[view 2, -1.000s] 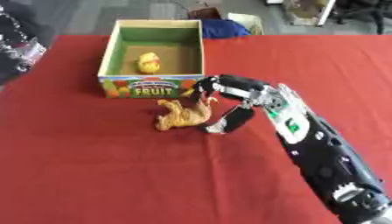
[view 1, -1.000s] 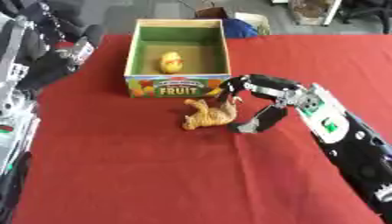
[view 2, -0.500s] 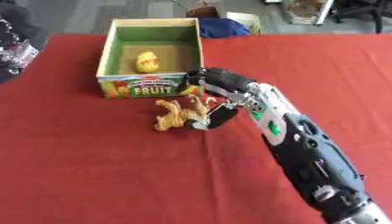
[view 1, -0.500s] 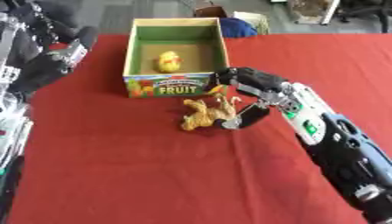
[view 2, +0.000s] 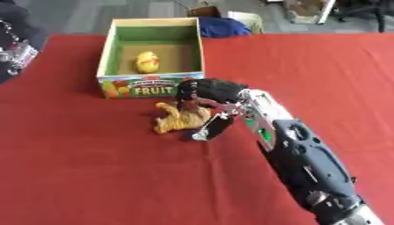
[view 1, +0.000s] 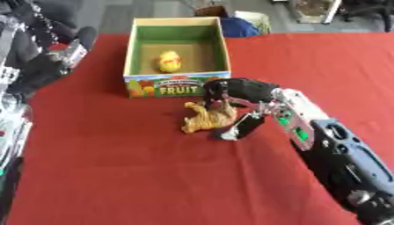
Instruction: Pick up objects on the table and place them in the box.
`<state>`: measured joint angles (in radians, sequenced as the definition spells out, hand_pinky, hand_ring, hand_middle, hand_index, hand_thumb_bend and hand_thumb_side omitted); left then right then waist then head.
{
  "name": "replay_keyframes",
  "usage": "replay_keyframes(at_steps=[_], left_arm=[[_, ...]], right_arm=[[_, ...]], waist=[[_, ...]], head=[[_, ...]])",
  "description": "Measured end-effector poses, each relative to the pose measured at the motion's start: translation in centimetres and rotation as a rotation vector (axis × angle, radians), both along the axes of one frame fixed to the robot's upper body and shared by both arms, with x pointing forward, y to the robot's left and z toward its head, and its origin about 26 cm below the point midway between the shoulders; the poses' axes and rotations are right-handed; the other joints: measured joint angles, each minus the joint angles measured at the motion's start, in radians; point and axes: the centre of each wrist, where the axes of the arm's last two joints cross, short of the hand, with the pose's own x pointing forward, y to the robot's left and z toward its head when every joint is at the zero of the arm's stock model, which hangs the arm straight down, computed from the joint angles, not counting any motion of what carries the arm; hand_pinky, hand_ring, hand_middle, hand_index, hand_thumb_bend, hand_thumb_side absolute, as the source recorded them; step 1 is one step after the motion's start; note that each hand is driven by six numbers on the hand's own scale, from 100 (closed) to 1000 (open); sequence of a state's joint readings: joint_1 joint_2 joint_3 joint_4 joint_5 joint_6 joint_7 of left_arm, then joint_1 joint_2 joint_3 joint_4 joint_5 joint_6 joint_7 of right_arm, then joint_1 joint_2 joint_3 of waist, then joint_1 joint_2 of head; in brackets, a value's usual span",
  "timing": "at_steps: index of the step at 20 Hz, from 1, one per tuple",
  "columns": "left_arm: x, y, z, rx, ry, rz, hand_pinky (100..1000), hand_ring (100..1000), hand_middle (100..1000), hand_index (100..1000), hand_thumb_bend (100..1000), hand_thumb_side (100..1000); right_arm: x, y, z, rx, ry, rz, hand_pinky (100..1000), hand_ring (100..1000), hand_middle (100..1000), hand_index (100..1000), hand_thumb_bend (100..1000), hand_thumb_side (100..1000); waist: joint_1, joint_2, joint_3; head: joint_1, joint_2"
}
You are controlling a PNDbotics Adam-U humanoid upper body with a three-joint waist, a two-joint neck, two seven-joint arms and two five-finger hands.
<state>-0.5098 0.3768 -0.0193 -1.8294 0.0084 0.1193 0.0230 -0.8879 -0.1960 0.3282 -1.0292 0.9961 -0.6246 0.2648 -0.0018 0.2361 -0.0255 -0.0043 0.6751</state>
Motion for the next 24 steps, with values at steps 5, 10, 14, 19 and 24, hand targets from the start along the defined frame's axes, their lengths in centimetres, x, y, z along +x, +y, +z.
replay_keyframes(at_steps=[5, 10, 14, 19, 24], left_arm=[[0.0, -0.1, 0.0, 0.001, 0.001, -0.002, 575, 520, 526, 662, 515, 304], [0.0, -0.1, 0.0, 0.001, 0.001, -0.002, 575, 520, 526, 662, 516, 302], [0.0, 0.0, 0.0, 0.001, -0.001, -0.002, 575, 521, 527, 662, 519, 297], [-0.2, 0.0, 0.3, -0.004, -0.018, 0.001, 575, 521, 527, 662, 522, 295], [-0.3, -0.4, 0.8, -0.013, -0.040, -0.013, 575, 521, 527, 661, 526, 296]], right_arm=[[0.0, 0.1, -0.3, 0.038, -0.044, -0.013, 781, 877, 633, 467, 263, 100], [-0.1, -0.3, 0.2, 0.107, -0.067, -0.025, 779, 873, 609, 442, 243, 100], [-0.3, -1.4, 2.9, 0.188, -0.097, -0.026, 780, 869, 603, 440, 241, 100], [-0.7, -3.1, 7.5, 0.281, -0.140, -0.052, 779, 864, 598, 443, 238, 100], [-0.1, -5.5, 10.2, 0.357, -0.145, -0.142, 779, 875, 591, 444, 223, 100]], waist=[[0.000, 0.000, -0.001], [-0.002, 0.000, -0.006], [-0.009, 0.000, -0.007], [-0.013, -0.001, 0.000], [-0.024, 0.021, 0.048]], head=[[-0.003, 0.000], [-0.003, 0.000], [0.002, -0.001], [0.003, -0.009], [0.001, -0.040]])
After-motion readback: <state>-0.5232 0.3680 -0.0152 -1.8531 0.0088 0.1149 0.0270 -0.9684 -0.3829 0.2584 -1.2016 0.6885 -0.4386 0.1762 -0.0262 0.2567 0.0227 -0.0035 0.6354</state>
